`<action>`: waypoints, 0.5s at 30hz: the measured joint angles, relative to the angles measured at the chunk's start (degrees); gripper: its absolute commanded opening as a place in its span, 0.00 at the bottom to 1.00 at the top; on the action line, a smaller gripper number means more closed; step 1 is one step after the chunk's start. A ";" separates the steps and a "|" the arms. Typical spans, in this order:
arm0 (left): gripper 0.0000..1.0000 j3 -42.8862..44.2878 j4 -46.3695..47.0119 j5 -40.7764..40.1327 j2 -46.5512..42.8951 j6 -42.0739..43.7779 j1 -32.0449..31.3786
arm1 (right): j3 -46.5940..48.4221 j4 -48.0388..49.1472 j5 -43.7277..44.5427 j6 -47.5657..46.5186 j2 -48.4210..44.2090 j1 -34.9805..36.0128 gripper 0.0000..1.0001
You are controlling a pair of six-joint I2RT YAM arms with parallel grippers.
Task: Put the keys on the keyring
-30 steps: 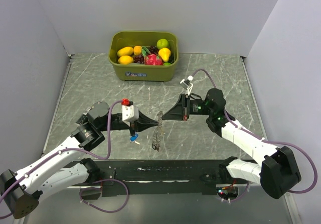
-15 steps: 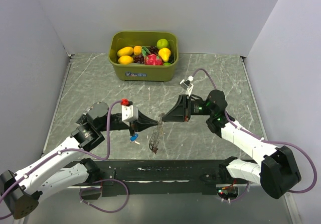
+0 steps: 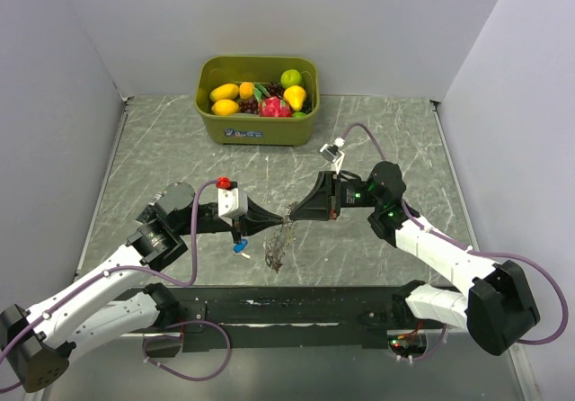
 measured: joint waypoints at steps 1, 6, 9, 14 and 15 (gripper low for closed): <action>0.01 0.00 0.00 0.00 0.00 0.00 0.00 | 0.00 0.20 -0.07 0.15 0.02 0.07 0.05; 0.01 0.00 -0.02 0.02 -0.15 0.00 0.00 | 0.00 0.04 -0.17 -0.15 0.11 0.15 0.00; 0.01 0.00 -0.07 -0.02 -0.48 0.00 0.00 | 0.24 -1.64 0.11 -1.90 -0.07 0.15 0.00; 0.13 0.00 -1.03 0.07 -0.72 0.04 0.00 | 2.49 -9.18 0.98 -8.39 -1.18 0.15 0.00; 0.23 0.02 -1.20 0.17 -0.76 0.15 0.00 | 3.32 -10.80 1.01 -9.73 -1.29 0.15 0.00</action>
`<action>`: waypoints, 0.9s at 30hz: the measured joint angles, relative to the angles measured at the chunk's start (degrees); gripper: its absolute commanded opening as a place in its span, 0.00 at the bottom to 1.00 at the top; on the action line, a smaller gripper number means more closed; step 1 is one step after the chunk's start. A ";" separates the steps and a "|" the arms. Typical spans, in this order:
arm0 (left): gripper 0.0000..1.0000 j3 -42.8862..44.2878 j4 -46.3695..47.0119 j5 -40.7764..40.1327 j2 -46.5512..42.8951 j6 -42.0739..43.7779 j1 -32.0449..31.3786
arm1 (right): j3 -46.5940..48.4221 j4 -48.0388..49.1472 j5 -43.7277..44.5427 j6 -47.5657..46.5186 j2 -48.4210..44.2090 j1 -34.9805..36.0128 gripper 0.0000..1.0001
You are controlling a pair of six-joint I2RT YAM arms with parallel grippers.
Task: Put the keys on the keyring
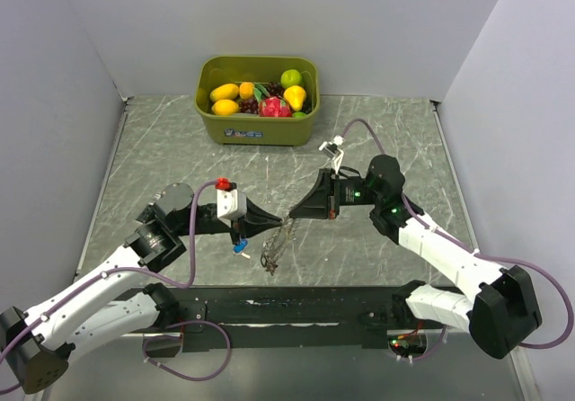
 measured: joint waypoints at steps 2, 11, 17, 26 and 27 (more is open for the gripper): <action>0.38 0.26 -0.74 0.48 0.00 0.26 0.00 | 1.55 -2.54 0.00 -2.71 -0.04 0.02 0.00; 0.83 4.81 -6.43 4.81 -2.47 1.38 -0.02 | 6.71 -12.15 0.07 -13.77 -0.04 0.11 0.00; 0.65 5.35 -5.97 1.03 -2.05 -1.18 -0.04 | 8.63 -13.84 -1.18 -19.34 -0.37 0.11 0.00; 0.54 4.66 4.81 1.55 6.03 -9.66 0.70 | 2.91 -0.42 -4.13 -17.90 -6.23 0.11 0.00; 0.53 4.46 6.32 2.75 6.60 -10.54 1.01 | 1.75 1.81 -4.15 -17.27 -7.10 0.11 0.00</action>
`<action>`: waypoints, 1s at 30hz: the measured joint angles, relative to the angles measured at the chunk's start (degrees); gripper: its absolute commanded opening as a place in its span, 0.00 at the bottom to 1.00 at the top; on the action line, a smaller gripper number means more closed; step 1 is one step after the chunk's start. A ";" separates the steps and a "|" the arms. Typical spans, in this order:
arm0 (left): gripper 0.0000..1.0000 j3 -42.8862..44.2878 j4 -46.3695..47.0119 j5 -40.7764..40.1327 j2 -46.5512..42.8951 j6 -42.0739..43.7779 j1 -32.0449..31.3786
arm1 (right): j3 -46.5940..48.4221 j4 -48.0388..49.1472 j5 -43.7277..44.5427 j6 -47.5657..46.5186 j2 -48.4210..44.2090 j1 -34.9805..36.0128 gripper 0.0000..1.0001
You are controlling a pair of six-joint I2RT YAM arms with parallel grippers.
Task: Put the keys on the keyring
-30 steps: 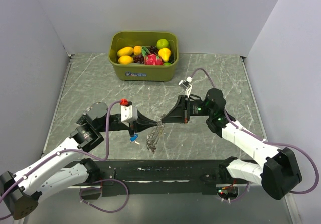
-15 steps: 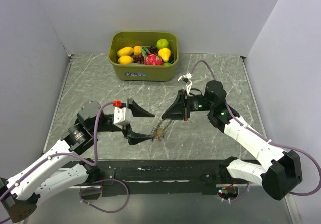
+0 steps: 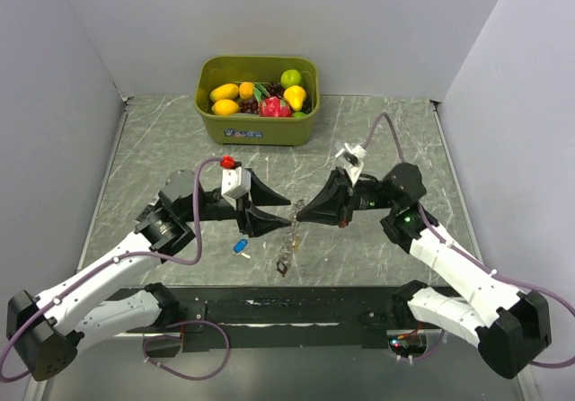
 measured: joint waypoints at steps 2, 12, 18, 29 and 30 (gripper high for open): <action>0.53 -0.11 2.73 2.64 0.87 -1.29 0.50 | -1.57 3.17 0.04 1.01 -1.57 0.00 0.00; 0.51 -0.24 12.04 8.31 1.14 -5.01 0.63 | -7.28 17.09 4.57 6.86 -6.84 0.00 0.00; 0.32 -0.24 16.06 8.37 2.47 -8.37 0.63 | -9.64 21.84 7.74 9.99 -6.88 0.00 0.00; 0.35 1.57 15.96 9.73 7.39 -10.97 0.63 | -9.86 23.04 10.99 10.38 -7.87 0.00 0.00; 0.35 1.57 16.02 9.77 7.39 -10.99 0.63 | -9.86 23.06 11.02 10.38 -7.87 0.00 0.00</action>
